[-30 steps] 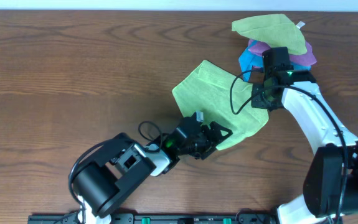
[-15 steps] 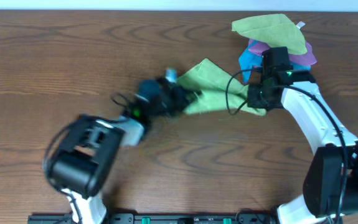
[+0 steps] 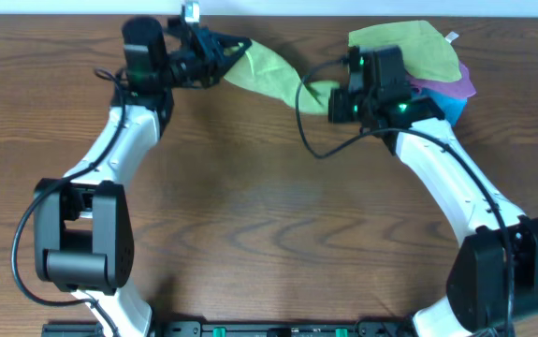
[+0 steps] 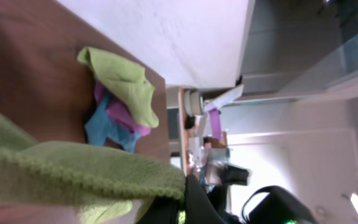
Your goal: Fold the cloth
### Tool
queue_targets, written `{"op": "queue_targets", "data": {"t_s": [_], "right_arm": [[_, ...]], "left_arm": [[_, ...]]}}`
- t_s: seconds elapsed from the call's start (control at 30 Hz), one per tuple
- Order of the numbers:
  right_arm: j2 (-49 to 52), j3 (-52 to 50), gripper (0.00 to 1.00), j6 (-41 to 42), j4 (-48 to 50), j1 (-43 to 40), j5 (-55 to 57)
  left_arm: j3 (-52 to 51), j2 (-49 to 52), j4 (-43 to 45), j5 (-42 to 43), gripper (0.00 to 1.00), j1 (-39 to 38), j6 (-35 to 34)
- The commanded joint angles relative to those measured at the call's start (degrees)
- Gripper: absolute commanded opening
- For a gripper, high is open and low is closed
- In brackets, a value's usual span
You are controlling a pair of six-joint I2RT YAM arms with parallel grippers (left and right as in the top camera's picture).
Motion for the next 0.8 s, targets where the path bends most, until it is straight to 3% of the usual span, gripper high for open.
{"op": "queue_targets", "data": {"t_s": [0.0,0.13,0.43,0.77], "right_arm": [[-0.20,3.30,0.01,0.61,2.97,-0.39,2.75],[1.36,6.67,0.01,0.42,5.90,-1.49,3.56],[8.44,17.35,0.01,-2.60,2.84,-2.84,3.61],[8.81,18.84,0.01,-6.16,3.15,-2.97,5.31]], "left_arm": [[4.46,-0.83,-2.19,-1.44,0.06,0.26,7.26],[6.19,0.15,-2.19,-4.11,0.06,0.33,7.34],[6.82,2.71,-1.29,-5.57,0.06,2.27,8.00],[6.91,3.23,-1.09,-4.63,0.06,4.07,9.46]]}}
